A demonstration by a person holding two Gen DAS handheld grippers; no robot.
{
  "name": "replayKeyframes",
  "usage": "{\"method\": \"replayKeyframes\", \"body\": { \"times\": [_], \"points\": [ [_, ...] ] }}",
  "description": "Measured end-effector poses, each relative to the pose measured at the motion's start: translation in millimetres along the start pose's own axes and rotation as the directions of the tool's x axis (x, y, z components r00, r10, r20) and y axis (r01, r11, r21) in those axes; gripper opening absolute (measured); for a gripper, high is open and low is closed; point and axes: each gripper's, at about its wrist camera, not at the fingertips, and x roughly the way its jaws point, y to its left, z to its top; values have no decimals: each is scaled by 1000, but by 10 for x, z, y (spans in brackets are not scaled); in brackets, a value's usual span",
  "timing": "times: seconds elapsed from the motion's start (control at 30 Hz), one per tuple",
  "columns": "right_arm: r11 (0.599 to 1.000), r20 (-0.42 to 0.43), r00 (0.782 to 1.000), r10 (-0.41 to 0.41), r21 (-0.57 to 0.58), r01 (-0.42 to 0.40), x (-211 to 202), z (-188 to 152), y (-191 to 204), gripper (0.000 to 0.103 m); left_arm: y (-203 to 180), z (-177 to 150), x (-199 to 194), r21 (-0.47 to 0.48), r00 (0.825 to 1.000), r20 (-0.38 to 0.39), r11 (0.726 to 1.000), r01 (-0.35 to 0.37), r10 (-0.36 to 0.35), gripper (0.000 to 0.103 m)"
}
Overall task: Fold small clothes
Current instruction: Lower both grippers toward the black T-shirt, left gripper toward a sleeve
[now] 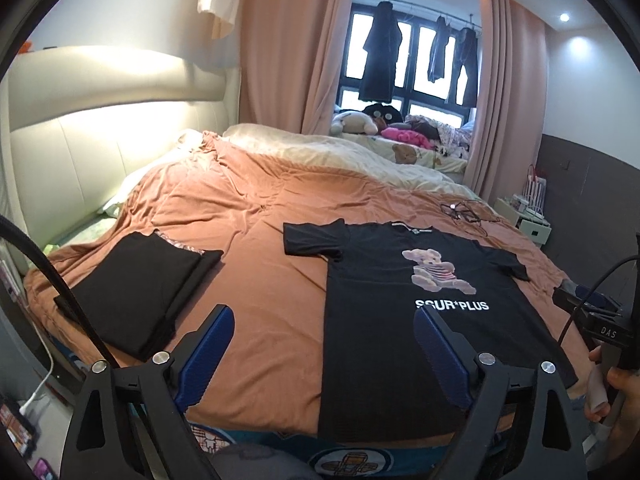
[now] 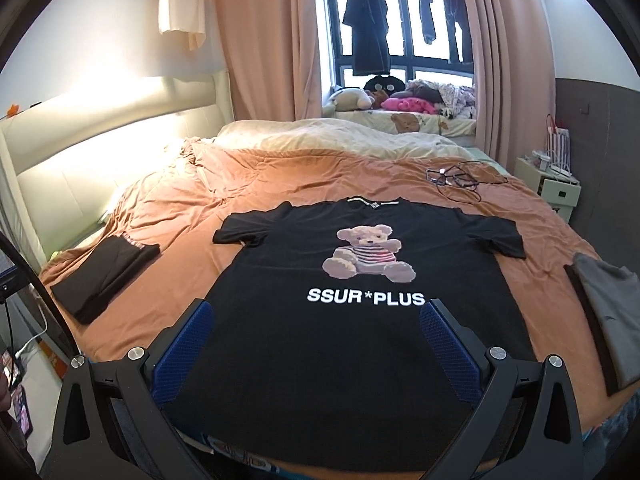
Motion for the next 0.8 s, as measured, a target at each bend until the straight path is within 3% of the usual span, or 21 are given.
{"method": "replayKeyframes", "body": {
  "times": [0.47,0.8],
  "points": [
    [998,-43,998,40,45,-38,926,520,-92,103,198,524,1037,-42,994,-106,999,12,-17,71],
    [996,-96,992,77,39,-74,1601,785,-35,101,241,816,1802,-58,982,-188,998,17,-27,70]
  ]
}}
